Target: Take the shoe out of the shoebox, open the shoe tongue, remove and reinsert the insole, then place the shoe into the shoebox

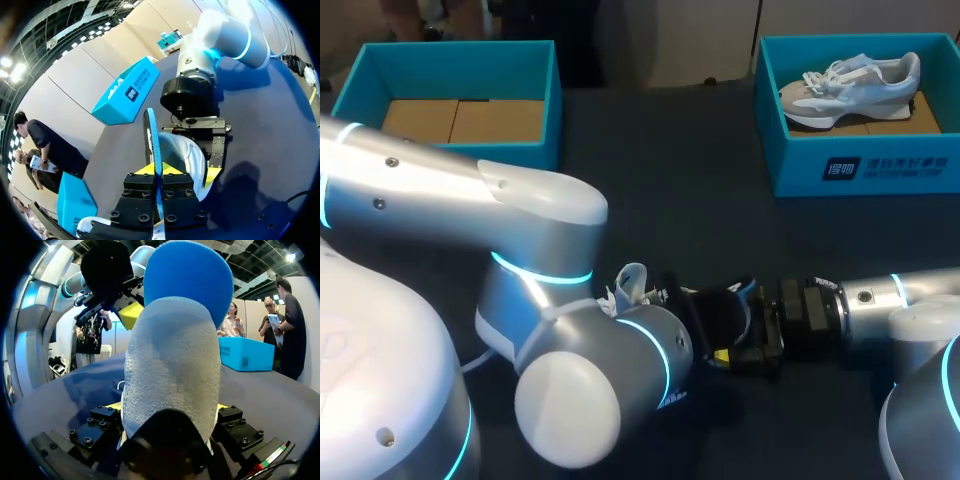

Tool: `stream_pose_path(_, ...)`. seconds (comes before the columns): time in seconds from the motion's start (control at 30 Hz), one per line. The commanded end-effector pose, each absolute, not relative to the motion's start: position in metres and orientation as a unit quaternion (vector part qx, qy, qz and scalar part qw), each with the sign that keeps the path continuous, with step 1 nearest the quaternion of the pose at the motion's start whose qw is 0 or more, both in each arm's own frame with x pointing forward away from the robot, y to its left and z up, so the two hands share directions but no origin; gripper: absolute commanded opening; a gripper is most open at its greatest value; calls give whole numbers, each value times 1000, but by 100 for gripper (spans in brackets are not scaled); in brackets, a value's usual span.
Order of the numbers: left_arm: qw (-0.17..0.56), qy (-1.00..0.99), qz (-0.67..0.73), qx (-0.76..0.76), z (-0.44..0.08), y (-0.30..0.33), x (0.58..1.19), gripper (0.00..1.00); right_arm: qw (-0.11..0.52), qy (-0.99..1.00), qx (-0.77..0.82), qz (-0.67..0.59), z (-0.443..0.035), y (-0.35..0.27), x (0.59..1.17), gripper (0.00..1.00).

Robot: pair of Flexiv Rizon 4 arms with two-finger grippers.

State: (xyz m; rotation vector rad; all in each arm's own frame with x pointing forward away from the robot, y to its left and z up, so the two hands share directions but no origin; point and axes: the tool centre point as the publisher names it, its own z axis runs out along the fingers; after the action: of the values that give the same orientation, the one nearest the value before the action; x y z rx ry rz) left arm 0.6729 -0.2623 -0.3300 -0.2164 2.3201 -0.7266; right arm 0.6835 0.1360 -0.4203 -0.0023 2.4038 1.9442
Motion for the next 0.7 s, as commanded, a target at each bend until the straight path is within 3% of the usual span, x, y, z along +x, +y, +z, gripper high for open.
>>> stream_pose_path(0.03,340,894,-280,-85,-316,-260,671,0,26,778,0,628,-423,139,682,0)
stream_pose_path(0.33,327,903,-263,-94,-300,-272,671,0,26,778,0,628,-423,139,682,0)
stream_pose_path(0.7,243,924,-271,-119,-277,-285,684,0,26,778,0,628,-423,139,682,0)
